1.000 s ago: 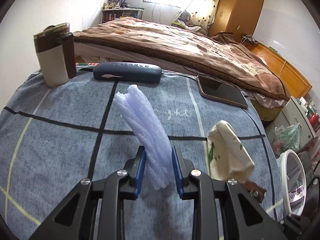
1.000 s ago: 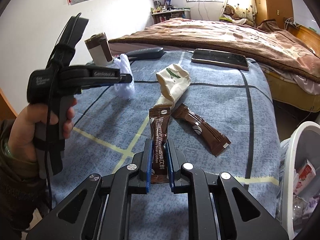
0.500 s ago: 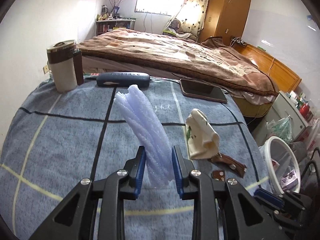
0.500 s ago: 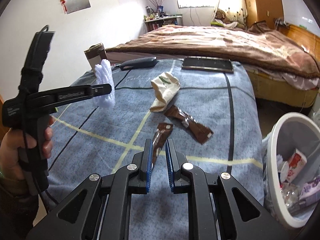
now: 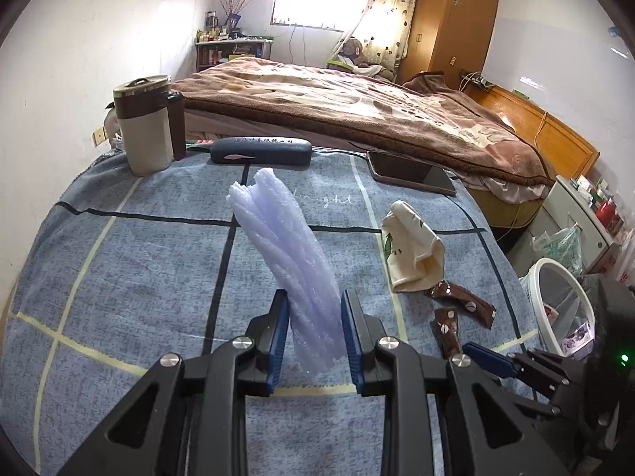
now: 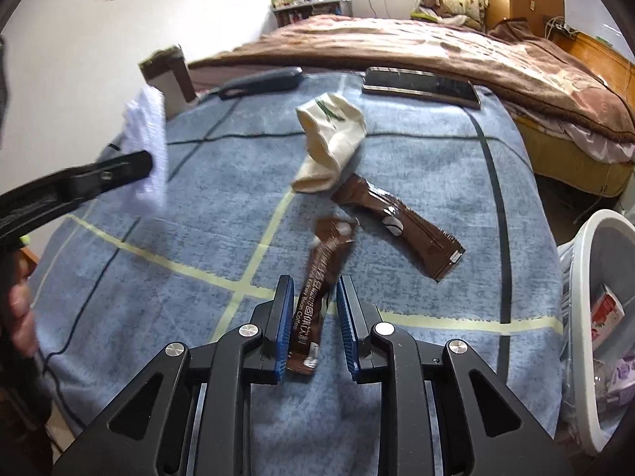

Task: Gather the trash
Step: 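Lift the foam sleeve and coffee sachet and carry both over the bin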

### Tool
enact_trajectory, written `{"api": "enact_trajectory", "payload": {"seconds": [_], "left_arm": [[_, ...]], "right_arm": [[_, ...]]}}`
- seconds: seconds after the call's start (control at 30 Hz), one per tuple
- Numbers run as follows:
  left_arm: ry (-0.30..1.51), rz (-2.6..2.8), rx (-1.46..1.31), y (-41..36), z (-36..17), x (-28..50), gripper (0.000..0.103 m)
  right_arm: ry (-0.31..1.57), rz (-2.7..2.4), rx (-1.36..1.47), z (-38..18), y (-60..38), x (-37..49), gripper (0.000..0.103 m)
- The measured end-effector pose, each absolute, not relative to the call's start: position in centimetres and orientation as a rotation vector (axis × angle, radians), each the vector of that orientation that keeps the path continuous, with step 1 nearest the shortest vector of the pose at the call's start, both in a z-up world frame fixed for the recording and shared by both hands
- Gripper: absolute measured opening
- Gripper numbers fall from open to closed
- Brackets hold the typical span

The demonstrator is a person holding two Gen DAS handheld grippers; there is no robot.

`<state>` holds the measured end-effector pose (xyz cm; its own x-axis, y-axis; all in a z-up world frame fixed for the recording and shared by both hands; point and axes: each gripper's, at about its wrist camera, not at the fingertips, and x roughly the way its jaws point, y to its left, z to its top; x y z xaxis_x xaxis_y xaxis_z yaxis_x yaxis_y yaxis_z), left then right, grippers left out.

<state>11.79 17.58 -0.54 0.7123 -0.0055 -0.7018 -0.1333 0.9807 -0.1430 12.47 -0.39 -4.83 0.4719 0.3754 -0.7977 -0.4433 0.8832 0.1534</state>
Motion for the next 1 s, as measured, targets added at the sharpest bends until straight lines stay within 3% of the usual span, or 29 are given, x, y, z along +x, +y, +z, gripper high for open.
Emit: {"api": "enact_trajectory", "payload": {"seconds": [0.1, 0.2, 1.0], "left_arm": [[0.774, 0.059, -0.188, 17.5, -0.3, 11.4, 0.028], [0.768, 0.046, -0.174, 17.0, -0.1, 11.0, 0.028], [0.704, -0.126, -0.031, 7.6, 3.1, 8.9, 0.028]], "right_arm": [[0.952, 0.487, -0.079, -4.8, -0.5, 12.3, 0.025], [0.943, 0.456, -0.104, -4.7, -0.5, 11.9, 0.015], [0.758, 0.387, 0.069, 1.5, -9.0, 8.4, 0.014]]}}
